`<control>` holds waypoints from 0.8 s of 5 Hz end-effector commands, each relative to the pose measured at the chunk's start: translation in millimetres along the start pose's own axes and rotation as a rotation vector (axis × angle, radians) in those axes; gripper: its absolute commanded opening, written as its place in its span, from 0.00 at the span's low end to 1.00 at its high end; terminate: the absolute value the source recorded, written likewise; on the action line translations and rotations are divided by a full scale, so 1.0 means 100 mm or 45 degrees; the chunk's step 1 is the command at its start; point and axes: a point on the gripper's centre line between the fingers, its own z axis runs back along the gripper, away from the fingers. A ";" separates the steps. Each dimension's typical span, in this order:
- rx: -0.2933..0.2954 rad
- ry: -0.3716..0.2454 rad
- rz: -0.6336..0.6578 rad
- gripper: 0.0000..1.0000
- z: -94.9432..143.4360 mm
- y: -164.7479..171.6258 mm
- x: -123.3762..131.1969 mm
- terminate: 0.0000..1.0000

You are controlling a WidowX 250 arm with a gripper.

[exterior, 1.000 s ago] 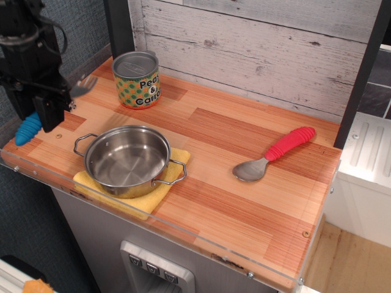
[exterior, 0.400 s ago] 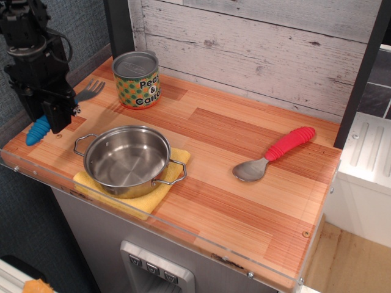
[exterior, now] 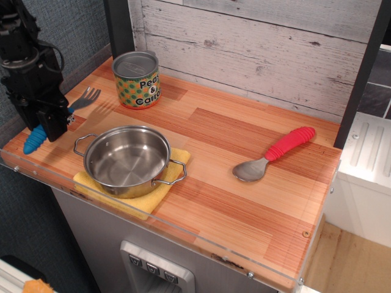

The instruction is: Move the fork to the left side of the table.

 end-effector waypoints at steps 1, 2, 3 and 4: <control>0.012 -0.041 -0.017 0.00 0.00 0.16 0.24 0.00; 0.024 -0.041 -0.035 0.00 -0.03 0.14 0.26 0.00; 0.051 -0.043 -0.037 0.00 -0.01 0.13 0.24 0.00; 0.030 -0.058 -0.034 1.00 0.00 0.14 0.23 0.00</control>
